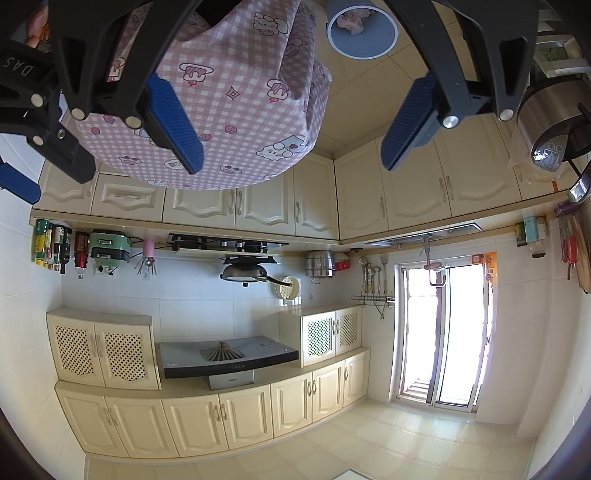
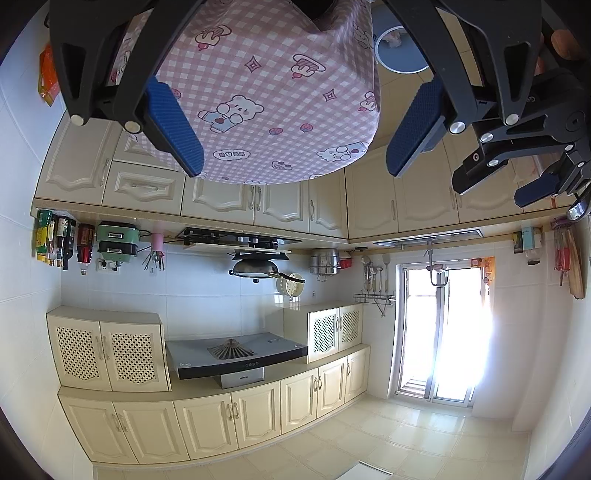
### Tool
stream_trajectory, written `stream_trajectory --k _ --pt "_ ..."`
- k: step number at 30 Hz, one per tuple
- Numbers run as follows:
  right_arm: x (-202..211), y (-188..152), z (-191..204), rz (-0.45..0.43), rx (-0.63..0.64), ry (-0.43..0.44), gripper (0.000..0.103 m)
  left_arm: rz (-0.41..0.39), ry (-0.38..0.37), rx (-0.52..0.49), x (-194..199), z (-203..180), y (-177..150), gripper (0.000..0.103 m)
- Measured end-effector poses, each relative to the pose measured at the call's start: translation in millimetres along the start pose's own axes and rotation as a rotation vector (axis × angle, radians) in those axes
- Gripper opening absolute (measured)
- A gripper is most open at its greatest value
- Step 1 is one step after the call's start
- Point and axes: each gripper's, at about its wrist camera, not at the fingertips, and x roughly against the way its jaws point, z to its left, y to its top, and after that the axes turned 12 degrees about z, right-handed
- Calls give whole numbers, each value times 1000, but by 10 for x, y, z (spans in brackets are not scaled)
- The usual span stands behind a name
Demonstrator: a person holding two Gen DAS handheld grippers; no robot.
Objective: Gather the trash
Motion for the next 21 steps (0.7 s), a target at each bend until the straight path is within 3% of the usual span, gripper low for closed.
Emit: stream_trajectory --k 21 --pt "-12 8 26 2 8 8 95 5 -5 2 -17 11 -6 95"
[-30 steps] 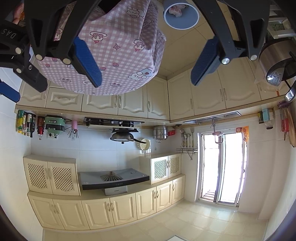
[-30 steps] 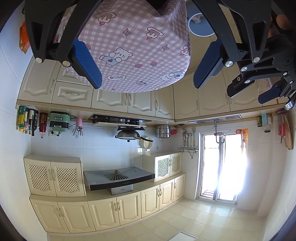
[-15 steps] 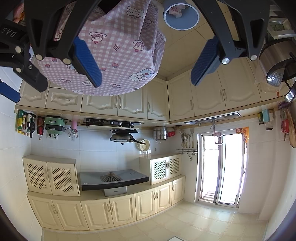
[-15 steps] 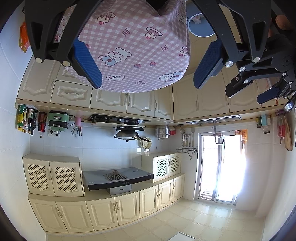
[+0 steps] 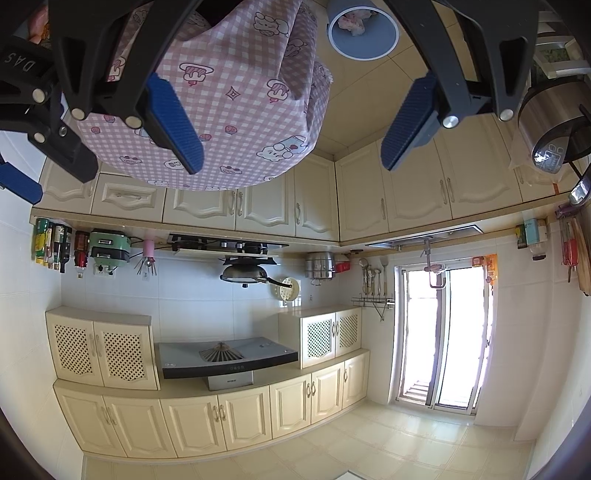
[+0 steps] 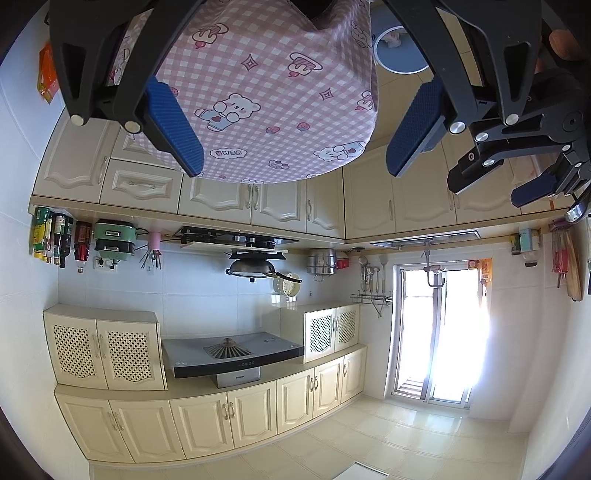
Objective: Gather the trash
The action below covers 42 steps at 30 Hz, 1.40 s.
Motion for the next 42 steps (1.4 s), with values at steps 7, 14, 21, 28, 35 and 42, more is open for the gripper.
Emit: stream_trajectory --k 7,14,21,28,35,42 --pt "-15 3 -7 0 2 4 95 2 -2 2 -7 -5 12 95" --pt "-18 8 -14 2 2 6 96 5 -1 2 -12 -23 8 95" --pt "-19 10 -18 2 3 8 96 11 -1 9 -25 -19 -4 95" --pt "-36 1 -19 7 4 12 95 15 0 11 -36 -12 -20 95" --pt "-41 -9 -17 10 1 14 96 20 2 14 -43 0 -34 95" --pt "-62 -25 -17 20 2 21 95 27 4 16 -65 18 -41 95"
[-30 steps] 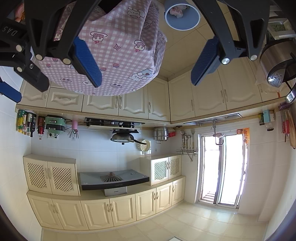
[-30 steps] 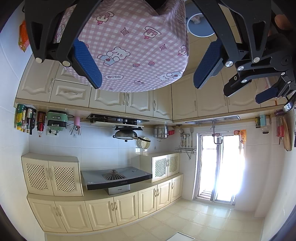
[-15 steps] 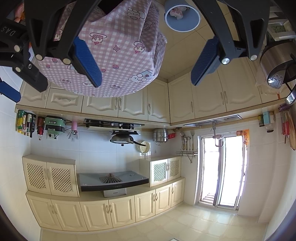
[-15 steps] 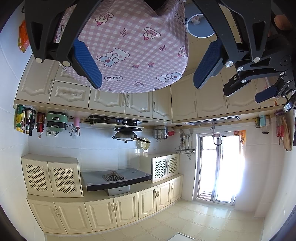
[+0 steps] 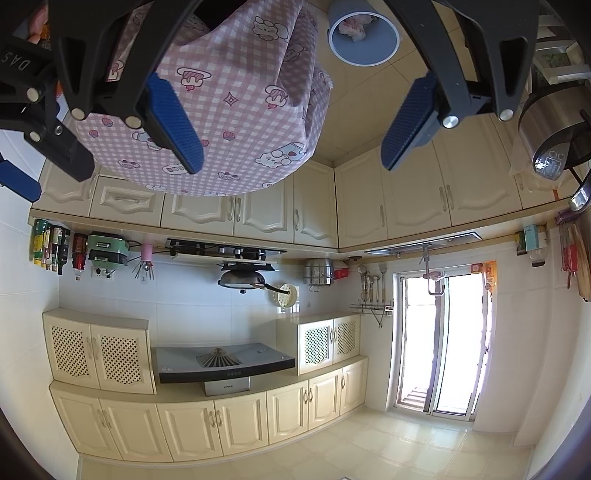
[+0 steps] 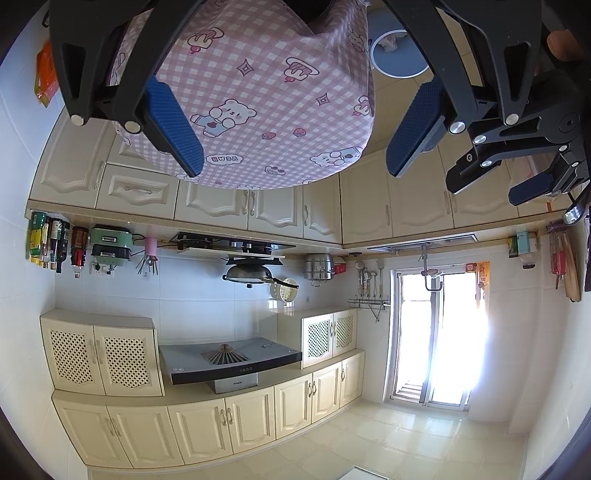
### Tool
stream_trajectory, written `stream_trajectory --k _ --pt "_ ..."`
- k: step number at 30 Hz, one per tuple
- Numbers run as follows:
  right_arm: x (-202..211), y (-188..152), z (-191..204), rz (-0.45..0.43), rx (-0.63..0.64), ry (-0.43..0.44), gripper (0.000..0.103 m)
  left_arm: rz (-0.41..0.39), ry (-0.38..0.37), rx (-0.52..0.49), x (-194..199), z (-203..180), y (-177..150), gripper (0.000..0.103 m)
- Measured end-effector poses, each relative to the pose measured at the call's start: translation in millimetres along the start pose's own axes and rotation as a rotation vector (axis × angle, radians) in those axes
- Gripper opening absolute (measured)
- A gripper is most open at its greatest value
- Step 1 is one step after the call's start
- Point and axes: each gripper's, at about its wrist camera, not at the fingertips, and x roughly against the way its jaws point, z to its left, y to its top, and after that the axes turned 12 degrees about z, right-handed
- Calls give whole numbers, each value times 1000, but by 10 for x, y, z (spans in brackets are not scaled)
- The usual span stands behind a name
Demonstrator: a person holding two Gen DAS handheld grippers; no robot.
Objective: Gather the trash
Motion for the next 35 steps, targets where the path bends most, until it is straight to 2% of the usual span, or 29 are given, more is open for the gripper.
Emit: stream_trajectory --k 10,18,29,35 --pt "-70 3 -9 10 1 6 95 14 5 6 -72 24 -8 95" --pt "-309 27 -56 39 -7 26 96 42 24 2 -284 13 8 95" --pt "-740 56 -193 84 -27 42 95 103 54 -11 -774 -67 82 95" --pt "-1061 94 -428 110 -50 17 95 150 67 -42 -1173 -222 142 95"
